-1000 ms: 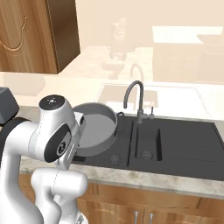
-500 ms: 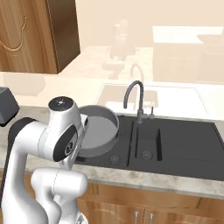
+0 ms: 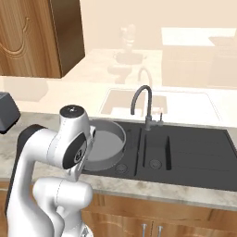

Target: Move the pot and pan from the stove into the sink.

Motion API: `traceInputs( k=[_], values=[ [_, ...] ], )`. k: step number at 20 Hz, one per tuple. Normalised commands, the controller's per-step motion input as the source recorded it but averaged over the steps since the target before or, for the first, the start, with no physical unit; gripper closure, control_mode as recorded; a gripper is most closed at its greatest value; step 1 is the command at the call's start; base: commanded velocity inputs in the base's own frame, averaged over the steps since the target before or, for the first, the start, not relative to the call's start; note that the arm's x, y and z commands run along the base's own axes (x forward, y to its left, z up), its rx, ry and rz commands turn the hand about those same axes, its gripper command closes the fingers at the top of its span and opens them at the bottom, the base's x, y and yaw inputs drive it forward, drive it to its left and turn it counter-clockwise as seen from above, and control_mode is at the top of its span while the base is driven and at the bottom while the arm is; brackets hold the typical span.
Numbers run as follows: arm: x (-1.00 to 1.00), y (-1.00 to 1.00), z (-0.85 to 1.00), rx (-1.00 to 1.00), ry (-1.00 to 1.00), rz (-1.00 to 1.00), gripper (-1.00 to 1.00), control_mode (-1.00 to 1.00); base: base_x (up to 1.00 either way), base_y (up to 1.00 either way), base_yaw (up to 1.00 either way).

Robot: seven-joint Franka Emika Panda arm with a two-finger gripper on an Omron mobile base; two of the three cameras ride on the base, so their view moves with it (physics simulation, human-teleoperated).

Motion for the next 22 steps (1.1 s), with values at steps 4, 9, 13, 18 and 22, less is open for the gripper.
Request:
traceInputs(
  k=[4, 9, 13, 18, 22],
  values=[
    [0.34, 0.18, -0.28, 0.00, 0.04, 0.00, 1.00, -1.00, 0.00, 0.00, 0.00],
    [0.56, 0.12, -0.19, 0.00, 0.05, -0.01, 1.00, -1.00, 0.00, 0.00, 0.00],
    [0.50, 0.01, -0.15, 0.00, 0.10, 0.00, 1.00, -1.00, 0.00, 0.00, 0.00],
    [0.43, 0.00, -0.15, 0.03, 0.07, 0.00, 1.00, -1.00, 0.00, 0.00, 0.00],
    [0.36, 0.00, -0.16, 0.00, 0.06, 0.00, 1.00, -1.00, 0.00, 0.00, 0.00]
  ],
)
